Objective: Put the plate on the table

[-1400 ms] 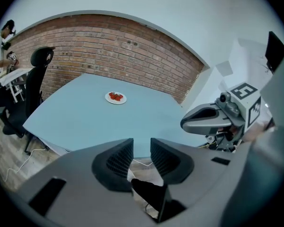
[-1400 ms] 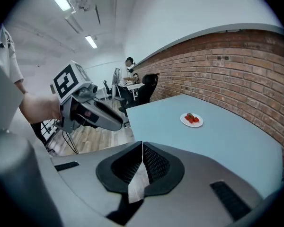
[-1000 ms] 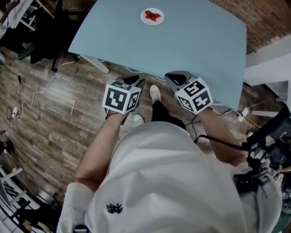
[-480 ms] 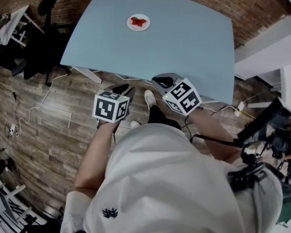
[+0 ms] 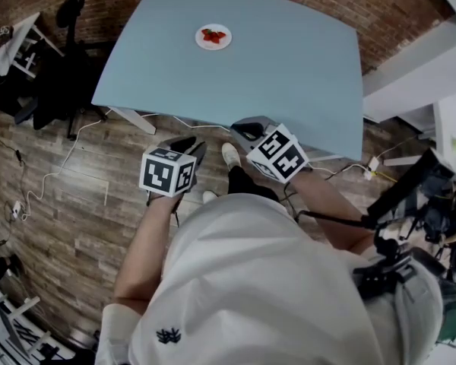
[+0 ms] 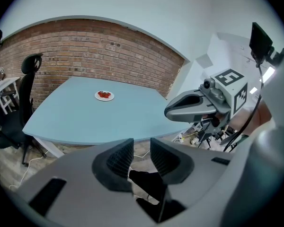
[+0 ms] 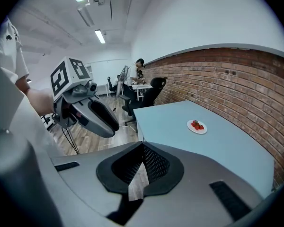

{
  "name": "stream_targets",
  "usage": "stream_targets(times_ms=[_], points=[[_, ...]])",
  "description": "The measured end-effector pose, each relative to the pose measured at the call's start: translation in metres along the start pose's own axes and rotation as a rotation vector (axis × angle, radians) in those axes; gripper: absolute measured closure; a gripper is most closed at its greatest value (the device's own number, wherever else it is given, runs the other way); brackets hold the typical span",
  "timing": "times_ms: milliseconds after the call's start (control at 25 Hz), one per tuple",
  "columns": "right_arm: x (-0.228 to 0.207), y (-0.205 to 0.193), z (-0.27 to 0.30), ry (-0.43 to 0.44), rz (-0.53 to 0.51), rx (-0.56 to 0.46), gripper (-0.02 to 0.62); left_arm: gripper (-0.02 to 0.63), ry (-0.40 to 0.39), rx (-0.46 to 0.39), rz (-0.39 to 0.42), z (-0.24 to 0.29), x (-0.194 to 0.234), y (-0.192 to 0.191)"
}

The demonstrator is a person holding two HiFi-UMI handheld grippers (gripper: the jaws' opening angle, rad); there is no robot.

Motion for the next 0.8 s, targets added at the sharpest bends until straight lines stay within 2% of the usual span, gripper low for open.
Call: stream_targets(times_ms=[800], points=[[0.006,0.013,0.009,0.011,-0.025,0.026,0.588,0.494,-0.007,0.009,-0.017,-0.006,0.01,-0.003]])
Point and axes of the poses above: the fingertips, and each gripper's own axes: z forward along the fingers, x to its left, y out of its top, the point moved 3 cm from there along -z, backward along the fingers, and after that the axes turned 1 degree about -z, right-handed, at the moved point
